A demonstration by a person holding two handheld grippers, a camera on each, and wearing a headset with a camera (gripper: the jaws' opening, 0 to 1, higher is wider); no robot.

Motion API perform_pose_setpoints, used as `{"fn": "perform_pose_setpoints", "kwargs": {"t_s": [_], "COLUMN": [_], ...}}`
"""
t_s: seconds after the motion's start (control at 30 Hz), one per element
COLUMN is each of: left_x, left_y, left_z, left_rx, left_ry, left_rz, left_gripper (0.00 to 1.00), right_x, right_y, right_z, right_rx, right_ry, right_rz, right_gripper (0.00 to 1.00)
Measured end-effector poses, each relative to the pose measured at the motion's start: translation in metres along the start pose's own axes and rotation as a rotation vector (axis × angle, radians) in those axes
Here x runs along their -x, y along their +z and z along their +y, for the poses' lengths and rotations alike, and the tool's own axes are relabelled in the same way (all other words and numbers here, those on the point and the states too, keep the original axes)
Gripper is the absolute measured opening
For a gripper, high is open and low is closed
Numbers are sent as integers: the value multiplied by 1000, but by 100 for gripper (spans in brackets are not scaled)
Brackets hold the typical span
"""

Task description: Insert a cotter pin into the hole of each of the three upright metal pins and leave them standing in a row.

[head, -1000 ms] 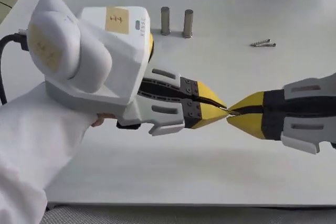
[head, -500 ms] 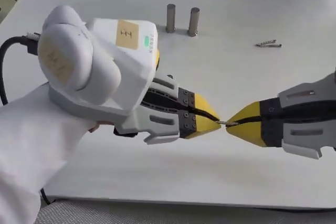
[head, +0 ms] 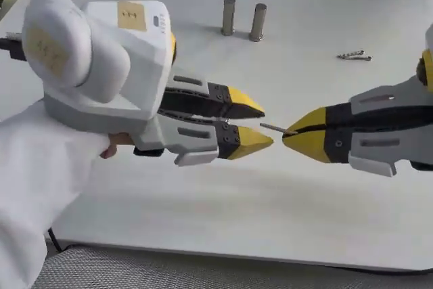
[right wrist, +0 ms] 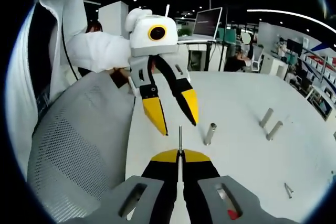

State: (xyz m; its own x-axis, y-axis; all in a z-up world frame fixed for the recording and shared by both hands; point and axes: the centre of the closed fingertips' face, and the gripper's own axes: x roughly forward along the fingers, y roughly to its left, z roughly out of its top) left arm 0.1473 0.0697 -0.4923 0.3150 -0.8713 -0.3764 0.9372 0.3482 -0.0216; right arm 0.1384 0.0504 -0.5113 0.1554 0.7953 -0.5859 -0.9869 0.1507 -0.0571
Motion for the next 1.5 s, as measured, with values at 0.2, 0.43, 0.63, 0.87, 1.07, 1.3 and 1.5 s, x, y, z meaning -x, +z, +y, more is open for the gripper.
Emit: {"fn": "perform_pose_setpoints", "kwargs": {"t_s": [0.2, 0.43, 0.63, 0.87, 1.07, 1.3, 1.5], "left_x": [10, 5, -8, -19, -25, -26, -27], "left_y": [-12, -36, -62, -80, -88, -91, -90], "left_z": [41, 65, 69, 73, 76, 82, 80], "left_rx": [66, 150, 187, 193, 195, 172, 154], "left_ry": [137, 189, 186, 204, 220, 260, 253], "left_rz": [-14, 2, 59, 100, 122, 125, 115], "left_gripper": [32, 31, 29, 25, 20, 15, 8], "right_x": [-13, -32, -42, -48, -51, -55, -60], "right_y": [-12, -22, -27, -34, -34, -33, -30], "right_z": [-32, -55, -56, -53, -53, -52, -54], "right_rx": [2, -14, -17, -31, -38, -35, -35], "right_ry": [-35, -45, -26, -9, 1, 12, 16], "right_rz": [42, 85, 120, 154, 164, 170, 168], "right_gripper": [0, 0, 0, 0, 0, 0, 0]}}
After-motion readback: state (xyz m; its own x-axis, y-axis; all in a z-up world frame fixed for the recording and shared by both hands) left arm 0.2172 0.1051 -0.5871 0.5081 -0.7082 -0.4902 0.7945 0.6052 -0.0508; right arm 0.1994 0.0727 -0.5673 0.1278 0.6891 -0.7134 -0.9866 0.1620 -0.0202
